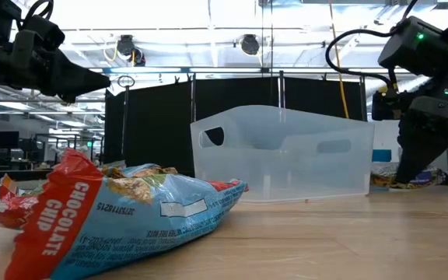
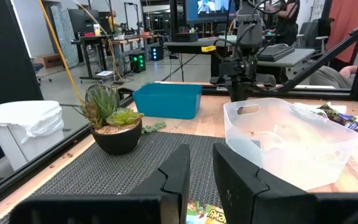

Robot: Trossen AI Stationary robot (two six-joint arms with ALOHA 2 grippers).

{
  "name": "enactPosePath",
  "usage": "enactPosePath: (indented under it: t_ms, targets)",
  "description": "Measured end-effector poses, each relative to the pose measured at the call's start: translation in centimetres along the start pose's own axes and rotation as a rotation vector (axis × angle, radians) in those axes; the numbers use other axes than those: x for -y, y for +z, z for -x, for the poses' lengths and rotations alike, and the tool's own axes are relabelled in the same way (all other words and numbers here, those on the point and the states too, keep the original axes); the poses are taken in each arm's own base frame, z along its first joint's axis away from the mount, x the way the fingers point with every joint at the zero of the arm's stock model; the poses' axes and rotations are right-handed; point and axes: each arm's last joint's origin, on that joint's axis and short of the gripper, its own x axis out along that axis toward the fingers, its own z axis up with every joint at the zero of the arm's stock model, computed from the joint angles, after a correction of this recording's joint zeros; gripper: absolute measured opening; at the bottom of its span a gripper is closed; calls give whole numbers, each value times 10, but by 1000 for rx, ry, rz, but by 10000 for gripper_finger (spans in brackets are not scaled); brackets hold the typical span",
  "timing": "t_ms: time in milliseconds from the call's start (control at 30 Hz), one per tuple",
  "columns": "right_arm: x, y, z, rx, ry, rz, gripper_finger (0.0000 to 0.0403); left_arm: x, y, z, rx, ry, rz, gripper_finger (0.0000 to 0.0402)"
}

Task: Pick and place Granola Bars by type
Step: Put the top blue granola bar into the blue bin

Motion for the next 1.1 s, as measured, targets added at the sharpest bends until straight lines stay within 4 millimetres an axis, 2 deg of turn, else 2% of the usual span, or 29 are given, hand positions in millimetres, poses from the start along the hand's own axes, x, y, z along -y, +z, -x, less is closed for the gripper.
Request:
enactPosePath:
  t_ms: [667,867,1100]
  targets:
    - [0,3,0,49,-40,72,9,0,0,0,0,0,0,76]
    - [0,7,1,121,-87,112,10,0,0,0,0,0,0,76]
    - [-6,17,3,224,-37,197,10,0,0,0,0,1,0,76]
